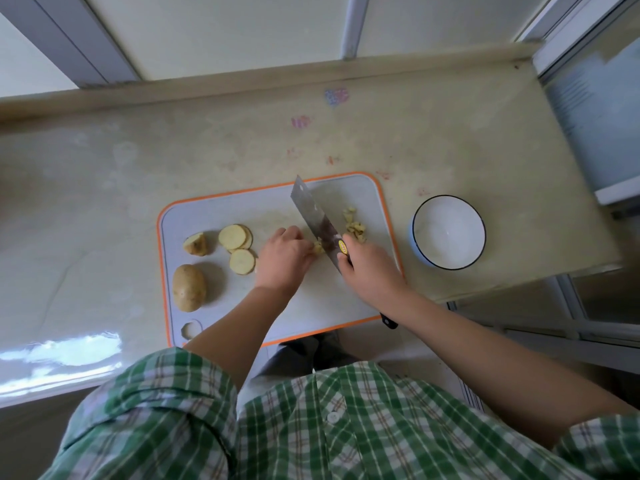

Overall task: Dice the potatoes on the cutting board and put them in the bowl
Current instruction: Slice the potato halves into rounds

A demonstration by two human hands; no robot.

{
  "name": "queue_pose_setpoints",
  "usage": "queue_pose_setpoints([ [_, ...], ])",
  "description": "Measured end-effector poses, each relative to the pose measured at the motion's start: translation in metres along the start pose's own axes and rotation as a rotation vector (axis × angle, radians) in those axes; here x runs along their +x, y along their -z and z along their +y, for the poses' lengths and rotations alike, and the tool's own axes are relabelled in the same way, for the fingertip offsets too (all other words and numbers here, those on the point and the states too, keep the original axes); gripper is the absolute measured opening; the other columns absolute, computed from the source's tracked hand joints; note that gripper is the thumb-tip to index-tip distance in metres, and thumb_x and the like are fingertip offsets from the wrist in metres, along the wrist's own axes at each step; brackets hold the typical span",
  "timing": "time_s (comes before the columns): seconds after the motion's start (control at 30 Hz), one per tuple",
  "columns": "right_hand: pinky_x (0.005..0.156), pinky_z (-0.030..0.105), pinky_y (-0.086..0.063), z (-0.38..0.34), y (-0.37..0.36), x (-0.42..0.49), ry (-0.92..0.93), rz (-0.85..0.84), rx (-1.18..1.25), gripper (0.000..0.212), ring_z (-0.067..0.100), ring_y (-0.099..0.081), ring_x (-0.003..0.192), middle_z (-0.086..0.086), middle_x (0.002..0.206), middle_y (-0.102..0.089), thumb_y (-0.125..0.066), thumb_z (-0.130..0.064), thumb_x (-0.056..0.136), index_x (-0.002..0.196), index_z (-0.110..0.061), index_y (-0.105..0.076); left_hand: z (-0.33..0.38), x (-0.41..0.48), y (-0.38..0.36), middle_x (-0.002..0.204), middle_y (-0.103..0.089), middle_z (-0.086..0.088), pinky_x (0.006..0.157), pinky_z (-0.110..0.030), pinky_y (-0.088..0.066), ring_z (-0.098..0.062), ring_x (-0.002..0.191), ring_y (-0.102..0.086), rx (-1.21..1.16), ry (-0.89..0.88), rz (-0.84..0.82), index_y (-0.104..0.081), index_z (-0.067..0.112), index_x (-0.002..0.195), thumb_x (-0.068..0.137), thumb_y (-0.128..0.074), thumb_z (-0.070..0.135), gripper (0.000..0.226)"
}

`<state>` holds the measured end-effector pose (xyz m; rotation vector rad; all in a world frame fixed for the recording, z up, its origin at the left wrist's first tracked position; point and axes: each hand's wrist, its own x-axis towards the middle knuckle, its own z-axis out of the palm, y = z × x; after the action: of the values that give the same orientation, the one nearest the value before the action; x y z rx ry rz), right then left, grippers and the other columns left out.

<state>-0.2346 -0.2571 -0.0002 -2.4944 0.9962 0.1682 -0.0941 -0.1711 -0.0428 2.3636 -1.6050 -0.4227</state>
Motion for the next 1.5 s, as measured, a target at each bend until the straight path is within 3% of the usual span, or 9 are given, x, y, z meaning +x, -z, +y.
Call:
queue_pose_setpoints([
  [0.13,0.056,0.033,-0.025,-0.004,-0.002,0.001,-0.022,-0.009,-0.009,0.015,0.030,-0.042,0.063,0.005,0.069,-0.043,-0.041,-0.018,0.098,0.104,-0.007,-0.049,0.000,0.002,0.000,0.065,-0.054,-0.005,0.053,-0.024,-0.031,-0.029,0.059,-0.053,-0.038,0.005,0.003,-0.075,0.015,0.066,0.064,-0.085,0.013,0.010],
  [0.33,0.053,0.033,-0.027,-0.009,-0.012,0.000,-0.032,-0.044,0.027,0.005,0.027,-0.043,0.063,0.004,0.068,-0.045,-0.040,-0.016,0.098,0.094,-0.013,-0.040,-0.002,0.005,-0.003,0.064,-0.054,-0.007,0.053,-0.026,-0.033,-0.030,0.058,-0.052,-0.109,0.031,-0.001,-0.078,0.014,0.070,0.065,-0.084,0.013,0.008],
  [0.53,0.055,0.034,-0.034,-0.010,-0.019,0.000,-0.035,-0.014,0.009,0.014,0.035,-0.058,0.070,0.011,0.073,-0.056,-0.039,-0.018,0.100,0.107,-0.008,-0.045,-0.002,0.004,-0.005,0.065,-0.054,-0.007,0.053,-0.028,-0.040,-0.030,0.058,-0.054,-0.114,0.025,0.014,-0.077,0.012,0.069,0.067,-0.083,0.014,0.007],
  [0.7,0.054,0.034,-0.029,-0.012,-0.002,0.008,-0.048,-0.002,0.038,0.015,0.027,-0.044,0.062,0.005,0.069,-0.046,-0.039,-0.018,0.100,0.106,-0.006,-0.046,-0.008,-0.003,-0.002,0.077,-0.058,-0.009,0.058,-0.036,-0.048,-0.031,0.073,-0.056,-0.111,0.045,0.030,-0.076,0.010,0.082,0.074,-0.081,0.023,0.016],
  [0.8,0.054,0.034,-0.027,-0.016,0.005,0.007,-0.015,-0.032,0.046,0.006,0.025,-0.040,0.061,0.003,0.068,-0.043,-0.039,-0.017,0.100,0.095,-0.013,-0.039,-0.010,-0.005,-0.001,0.073,-0.057,-0.007,0.052,-0.033,-0.045,-0.030,0.069,-0.055,-0.075,0.052,0.013,-0.074,0.012,0.074,0.070,-0.083,0.024,0.016],
  [0.97,0.048,0.031,-0.024,-0.018,0.001,0.006,-0.007,-0.071,0.014,0.006,0.020,-0.041,0.059,0.001,0.067,-0.043,-0.039,-0.017,0.099,0.094,-0.014,-0.038,-0.008,-0.003,-0.001,0.066,-0.054,-0.005,0.051,-0.026,-0.033,-0.029,0.063,-0.053,-0.066,0.054,0.016,-0.075,0.016,0.067,0.068,-0.084,0.019,0.009],
  [1.1,0.053,0.034,-0.033,-0.017,-0.009,0.007,-0.004,-0.067,0.007,0.006,0.027,-0.050,0.062,0.004,0.067,-0.045,-0.040,-0.016,0.098,0.094,-0.013,-0.039,-0.009,-0.001,-0.001,0.066,-0.054,-0.005,0.052,-0.027,-0.033,-0.030,0.063,-0.052,-0.102,0.053,0.018,-0.078,0.016,0.071,0.069,-0.083,0.018,0.006],
  [1.3,0.054,0.035,-0.035,-0.017,-0.024,0.005,-0.024,-0.039,0.000,0.024,0.033,-0.059,0.068,0.007,0.070,-0.051,-0.040,-0.017,0.099,0.118,-0.003,-0.047,-0.008,-0.001,-0.001,0.064,-0.053,-0.005,0.048,-0.028,-0.037,-0.030,0.061,-0.052,-0.131,0.057,0.022,-0.078,0.016,0.069,0.067,-0.084,0.018,0.007],
  [1.5,0.055,0.035,-0.031,-0.018,-0.011,0.013,-0.023,-0.020,0.054,0.012,0.027,-0.044,0.062,0.006,0.069,-0.047,-0.039,-0.017,0.100,0.105,-0.007,-0.045,-0.009,-0.003,-0.001,0.074,-0.059,-0.008,0.059,-0.035,-0.045,-0.032,0.073,-0.056,-0.110,0.085,0.041,-0.075,0.011,0.084,0.073,-0.081,0.021,0.015],
])
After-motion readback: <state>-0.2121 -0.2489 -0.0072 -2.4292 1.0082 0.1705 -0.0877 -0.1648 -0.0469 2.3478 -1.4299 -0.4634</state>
